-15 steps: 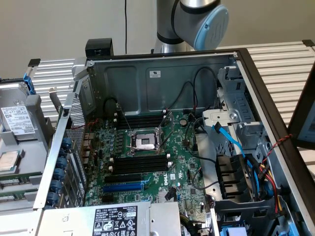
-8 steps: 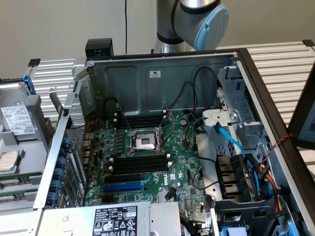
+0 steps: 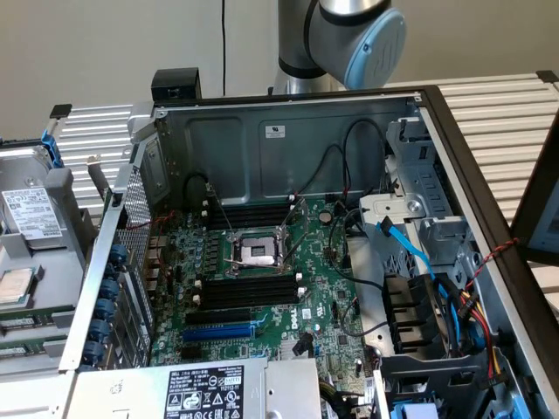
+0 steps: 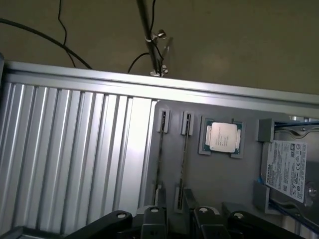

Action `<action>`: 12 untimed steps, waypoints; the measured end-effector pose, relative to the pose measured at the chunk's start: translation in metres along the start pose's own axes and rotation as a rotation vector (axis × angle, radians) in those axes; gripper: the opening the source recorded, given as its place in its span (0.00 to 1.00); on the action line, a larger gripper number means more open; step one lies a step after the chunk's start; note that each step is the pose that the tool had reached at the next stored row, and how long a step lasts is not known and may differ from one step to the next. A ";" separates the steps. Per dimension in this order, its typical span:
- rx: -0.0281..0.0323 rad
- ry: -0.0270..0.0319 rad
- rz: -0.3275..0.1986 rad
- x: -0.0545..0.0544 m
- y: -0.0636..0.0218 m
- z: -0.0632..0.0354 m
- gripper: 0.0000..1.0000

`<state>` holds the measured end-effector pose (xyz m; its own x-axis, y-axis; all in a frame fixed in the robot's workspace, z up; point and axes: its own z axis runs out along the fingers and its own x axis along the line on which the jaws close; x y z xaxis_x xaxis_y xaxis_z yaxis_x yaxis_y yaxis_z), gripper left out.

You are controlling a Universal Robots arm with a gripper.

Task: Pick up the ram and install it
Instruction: 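Pick up the ram and move it above insertion slot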

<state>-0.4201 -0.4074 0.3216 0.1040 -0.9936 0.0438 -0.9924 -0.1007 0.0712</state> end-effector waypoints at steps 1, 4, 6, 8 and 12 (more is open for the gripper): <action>0.0063 0.0004 0.004 0.000 0.0000 0.0005 0.28; 0.0262 0.0016 0.018 -0.001 0.0002 0.0017 0.28; 0.0329 0.0013 0.033 -0.001 0.0000 0.0036 0.28; 0.0320 0.0003 0.055 -0.001 -0.0001 0.0070 0.28; 0.0299 -0.0022 0.101 -0.002 -0.0004 0.0143 0.28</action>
<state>-0.4209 -0.4064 0.3072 0.0030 -0.9989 0.0470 -0.9993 -0.0013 0.0368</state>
